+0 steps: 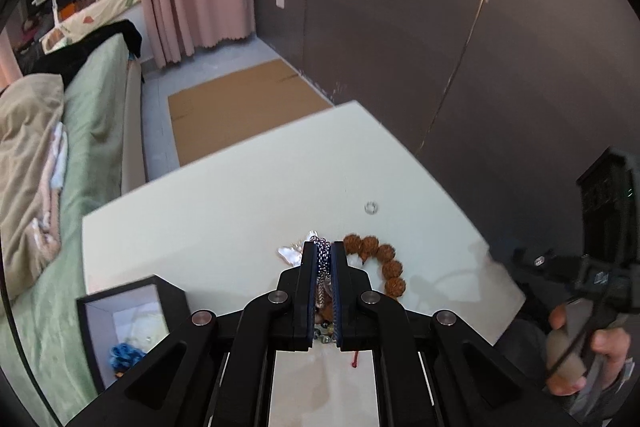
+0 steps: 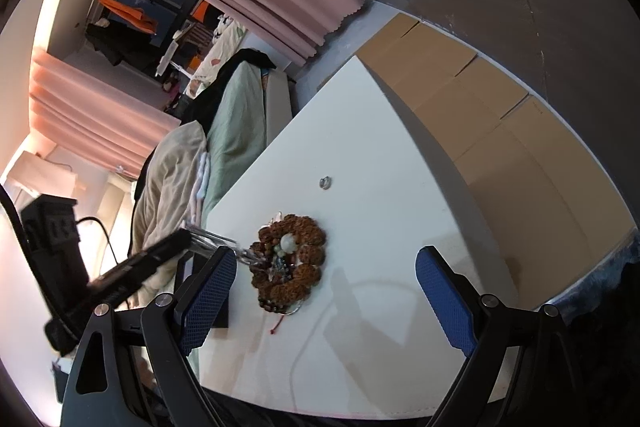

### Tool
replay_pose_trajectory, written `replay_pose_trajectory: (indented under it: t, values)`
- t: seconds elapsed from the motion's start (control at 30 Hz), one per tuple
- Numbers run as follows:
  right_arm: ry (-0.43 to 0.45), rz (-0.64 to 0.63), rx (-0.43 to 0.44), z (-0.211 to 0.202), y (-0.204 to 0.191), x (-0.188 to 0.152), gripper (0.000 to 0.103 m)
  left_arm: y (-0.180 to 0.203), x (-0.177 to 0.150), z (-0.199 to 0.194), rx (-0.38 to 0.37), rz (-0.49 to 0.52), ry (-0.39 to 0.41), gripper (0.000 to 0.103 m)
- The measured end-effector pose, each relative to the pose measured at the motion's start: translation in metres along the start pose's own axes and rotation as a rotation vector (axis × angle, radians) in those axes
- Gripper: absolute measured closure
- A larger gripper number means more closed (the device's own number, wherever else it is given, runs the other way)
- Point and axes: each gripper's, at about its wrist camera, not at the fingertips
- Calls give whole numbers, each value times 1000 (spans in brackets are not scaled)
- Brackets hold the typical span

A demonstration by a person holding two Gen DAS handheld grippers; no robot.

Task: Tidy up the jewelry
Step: 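Lift the silver chain up off the bracelet with the left tool, then grasp and lift the brown bead bracelet with the right tool while the left tool holds the chain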

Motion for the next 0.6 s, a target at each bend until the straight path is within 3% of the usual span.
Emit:
replay_pose_trajectory:
  t: [0.23,0.43,0.6]
  values:
    - [-16,-6,-1,6,-13,-5,15,-8,10,-42,18,6,88,97]
    - [-54,-25,-41,24,-26,-7,32,-21,11,-67,49,-4,133,97]
    - [-101,-38,-127,51,-32,-8,43,-35,5,-83,74,-23,157,97]
Point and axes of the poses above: each gripper's, at about its wrist camera, not at the fingertips, and z roughly the way its jaws point, y to its right, x to its top, and after that the axes turned 10 degrees about z, right-handed
